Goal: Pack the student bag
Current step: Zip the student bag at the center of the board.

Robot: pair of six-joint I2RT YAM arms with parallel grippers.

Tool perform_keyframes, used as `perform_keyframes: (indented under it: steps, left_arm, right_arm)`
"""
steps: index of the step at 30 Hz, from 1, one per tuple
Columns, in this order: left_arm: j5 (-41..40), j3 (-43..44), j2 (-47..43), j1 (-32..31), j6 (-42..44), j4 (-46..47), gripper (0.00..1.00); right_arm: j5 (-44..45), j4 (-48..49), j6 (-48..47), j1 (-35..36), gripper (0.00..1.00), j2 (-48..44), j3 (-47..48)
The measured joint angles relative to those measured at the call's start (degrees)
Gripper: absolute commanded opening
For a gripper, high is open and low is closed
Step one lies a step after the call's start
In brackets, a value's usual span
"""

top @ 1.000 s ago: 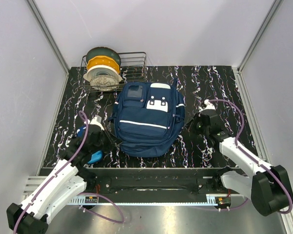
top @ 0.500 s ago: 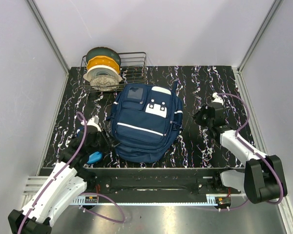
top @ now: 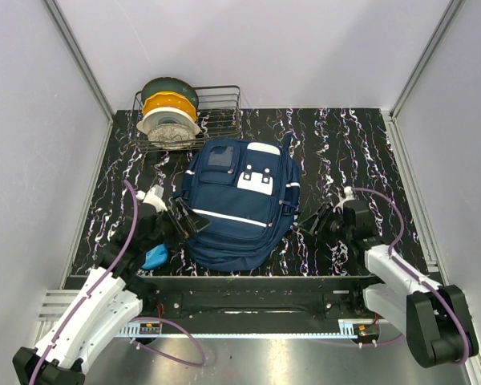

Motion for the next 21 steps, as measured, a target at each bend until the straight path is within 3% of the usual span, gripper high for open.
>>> perform_keyframes:
  steps: [6,13,21]
  left_arm:
    - [2.5,-3.0,1.4,-0.5,-1.9,3.9,0.99]
    - [2.0,-3.4,5.3,-7.1,-2.1,5.9,0.99]
    - [-0.7,-4.5,6.1,-10.2,-3.6,8.5,0.99]
  right_arm:
    - [-6.8,9.6,9.9,0.0,0.54,2.9,-7.5]
    - [-10.5,15.7,10.5,0.0,0.56,13.8,-4.8]
    - [-13.2,39.4,24.9,0.0,0.49,28.9,-7.2]
